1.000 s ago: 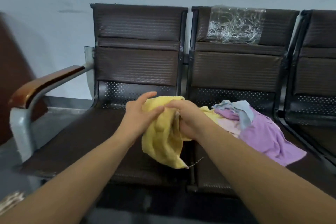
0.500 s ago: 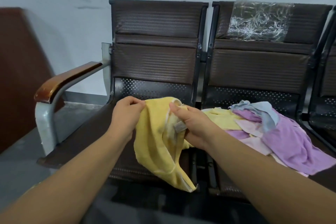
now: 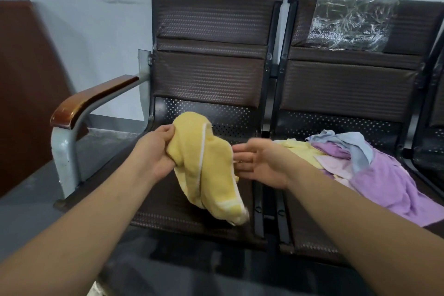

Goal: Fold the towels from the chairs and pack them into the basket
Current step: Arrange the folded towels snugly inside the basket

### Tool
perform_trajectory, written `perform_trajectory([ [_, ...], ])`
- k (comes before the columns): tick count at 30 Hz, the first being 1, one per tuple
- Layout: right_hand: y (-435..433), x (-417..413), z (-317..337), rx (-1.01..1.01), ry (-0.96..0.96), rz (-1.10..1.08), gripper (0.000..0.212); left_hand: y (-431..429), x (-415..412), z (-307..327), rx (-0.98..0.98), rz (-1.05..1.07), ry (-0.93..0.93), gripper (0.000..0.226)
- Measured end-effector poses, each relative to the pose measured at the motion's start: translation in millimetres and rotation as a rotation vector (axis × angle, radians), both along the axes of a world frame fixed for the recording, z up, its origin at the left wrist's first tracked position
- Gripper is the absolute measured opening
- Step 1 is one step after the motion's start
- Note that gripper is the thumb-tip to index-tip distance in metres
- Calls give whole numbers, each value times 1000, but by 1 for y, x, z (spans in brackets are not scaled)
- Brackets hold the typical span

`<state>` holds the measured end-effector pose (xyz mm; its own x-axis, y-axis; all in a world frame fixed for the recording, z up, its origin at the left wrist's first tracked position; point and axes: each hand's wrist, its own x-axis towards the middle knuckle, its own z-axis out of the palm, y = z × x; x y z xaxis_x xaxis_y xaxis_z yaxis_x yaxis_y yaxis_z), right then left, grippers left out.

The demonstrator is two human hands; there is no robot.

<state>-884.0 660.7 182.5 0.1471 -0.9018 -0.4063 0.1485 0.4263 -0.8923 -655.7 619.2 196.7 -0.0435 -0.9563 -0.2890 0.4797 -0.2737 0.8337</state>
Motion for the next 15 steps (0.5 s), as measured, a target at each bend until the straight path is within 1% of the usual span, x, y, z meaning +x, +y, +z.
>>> perform_trajectory([
  [1, -2, 2, 5, 1, -88, 13, 40, 3, -2, 1, 5, -48, 16, 26],
  [3, -2, 13, 7, -17, -87, 101, 51, 8, -9, 1, 18, -135, 33, 25],
  [5, 2, 24, 7, -15, -80, 125, 53, 13, -16, 2, 4, -197, -76, 20],
  [7, 3, 29, 4, 10, -103, 105, 47, 16, -19, 0, -82, -209, -279, 11],
  [8, 4, 30, 5, 24, -114, 117, 41, 17, -19, -2, -171, -213, -430, 16],
  [9, 5, 31, 6, 31, -123, 143, 36, 18, -18, -3, -303, -222, -655, 22],
  [10, 5, 30, 6, 32, -136, 159, 31, 18, -18, -3, -449, -230, -871, 23],
  [11, 4, 31, 6, 29, -156, 155, 27, 19, -18, -1, -572, -216, -1026, 20],
  [12, 3, 32, 6, 18, -171, 124, 25, 21, -19, 3, -617, -224, -1041, 14],
  [13, 2, 33, 6, -1, -183, 83, 26, 26, -21, 8, -617, -283, -1009, 6],
  [14, 0, 33, 6, -26, -200, 44, 27, 27, -22, 9, -626, -338, -1025, 22],
  [15, -2, 33, 6, -51, -221, 17, 25, 28, -24, 9, -675, -392, -1092, 44],
])
